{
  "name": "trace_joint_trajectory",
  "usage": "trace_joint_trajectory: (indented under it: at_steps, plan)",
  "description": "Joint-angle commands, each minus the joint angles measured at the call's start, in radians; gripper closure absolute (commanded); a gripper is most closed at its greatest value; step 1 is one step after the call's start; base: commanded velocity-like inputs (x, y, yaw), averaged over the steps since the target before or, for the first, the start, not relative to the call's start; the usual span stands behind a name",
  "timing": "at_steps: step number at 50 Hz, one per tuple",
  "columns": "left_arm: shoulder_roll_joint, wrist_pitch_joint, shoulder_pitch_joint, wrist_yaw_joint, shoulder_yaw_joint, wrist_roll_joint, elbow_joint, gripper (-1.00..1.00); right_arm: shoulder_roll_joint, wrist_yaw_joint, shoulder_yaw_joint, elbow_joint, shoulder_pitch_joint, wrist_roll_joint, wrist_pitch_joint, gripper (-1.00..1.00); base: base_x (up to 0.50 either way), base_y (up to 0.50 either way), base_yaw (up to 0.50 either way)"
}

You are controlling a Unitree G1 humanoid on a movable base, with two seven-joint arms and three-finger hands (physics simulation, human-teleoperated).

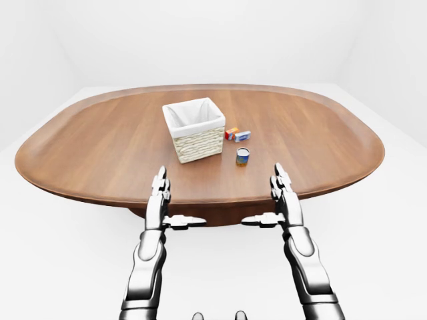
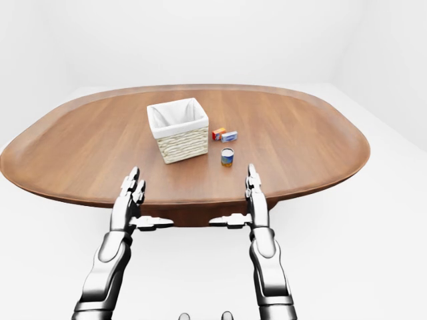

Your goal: Pick up the alphabet soup and put it in the basket.

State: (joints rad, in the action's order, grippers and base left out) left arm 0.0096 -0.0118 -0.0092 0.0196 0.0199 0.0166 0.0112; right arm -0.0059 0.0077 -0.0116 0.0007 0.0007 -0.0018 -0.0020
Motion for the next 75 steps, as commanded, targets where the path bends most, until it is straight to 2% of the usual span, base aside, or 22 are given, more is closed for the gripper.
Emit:
trace_joint_trajectory:
  at_steps: [1, 4, 5, 6, 17, 21, 23, 26, 33, 37, 48, 53, 69, 75]
  plan:
    - [0.017, -0.031, -0.022, 0.031, 0.037, 0.035, 0.026, -1.0, -0.005, -0.006, -0.02, 0.007, -0.003, -0.009, -0.003, -1.0, 0.0, 0.0, 0.0]
    - [0.019, -0.031, -0.025, 0.033, 0.038, 0.038, 0.031, -1.0, -0.006, -0.01, -0.022, 0.024, -0.013, -0.006, -0.006, -1.0, 0.0, 0.0, 0.0]
    - [0.02, -0.034, -0.027, 0.033, 0.04, 0.04, 0.032, -1.0, -0.008, -0.016, -0.019, 0.045, -0.02, -0.015, -0.019, -1.0, 0.0, 0.0, 0.0]
    - [0.02, -0.036, -0.026, 0.034, 0.039, 0.041, 0.029, -1.0, -0.009, -0.007, -0.018, 0.042, -0.02, -0.009, -0.011, -1.0, 0.0, 0.0, 0.0]
    - [0.019, -0.059, 0.004, 0.037, 0.042, 0.049, -0.039, -1.0, -0.009, -0.016, -0.017, 0.068, -0.03, -0.016, -0.02, -1.0, 0.07, 0.0, 0.0]
    - [0.016, -0.058, 0.017, 0.034, 0.043, 0.05, -0.069, -1.0, -0.01, -0.02, -0.019, 0.077, -0.036, -0.014, -0.021, -1.0, 0.24, 0.0, 0.0]
    - [0.013, -0.051, 0.038, 0.028, 0.044, 0.049, -0.11, -1.0, -0.01, -0.018, -0.019, 0.072, -0.035, -0.011, -0.014, -1.0, 0.24, 0.0, 0.0]
    - [0.011, -0.058, 0.066, 0.027, 0.046, 0.051, -0.166, -1.0, -0.009, -0.033, -0.021, 0.079, -0.036, -0.021, -0.029, -1.0, 0.24, 0.0, 0.0]
    - [-0.01, -0.075, 0.221, 0.032, 0.058, 0.061, -0.45, -1.0, -0.008, -0.028, -0.016, 0.071, -0.029, -0.019, -0.023, -1.0, 0.24, 0.0, 0.0]
    - [-0.025, -0.075, 0.302, 0.057, 0.064, 0.075, -0.568, -1.0, -0.009, -0.022, -0.015, 0.075, -0.03, -0.017, -0.024, -1.0, 0.25, 0.0, 0.0]
    - [-0.051, -0.057, 0.394, 0.092, 0.067, 0.078, -0.681, -1.0, -0.008, -0.019, -0.013, 0.079, -0.032, -0.018, -0.021, -1.0, 0.25, 0.0, 0.0]
    - [-0.055, -0.049, 0.408, 0.1, 0.066, 0.074, -0.696, -1.0, -0.008, -0.021, -0.012, 0.083, -0.033, -0.021, -0.023, -1.0, 0.25, 0.0, 0.0]
    - [-0.057, -0.059, 0.392, 0.099, 0.075, 0.069, -0.686, -1.0, -0.007, -0.015, -0.009, 0.077, -0.028, -0.022, -0.022, -1.0, 0.26, 0.0, 0.0]
    - [-0.058, -0.055, 0.399, 0.098, 0.073, 0.064, -0.692, -1.0, -0.007, -0.014, -0.008, 0.079, -0.029, -0.023, -0.024, -1.0, 0.26, 0.0, 0.0]
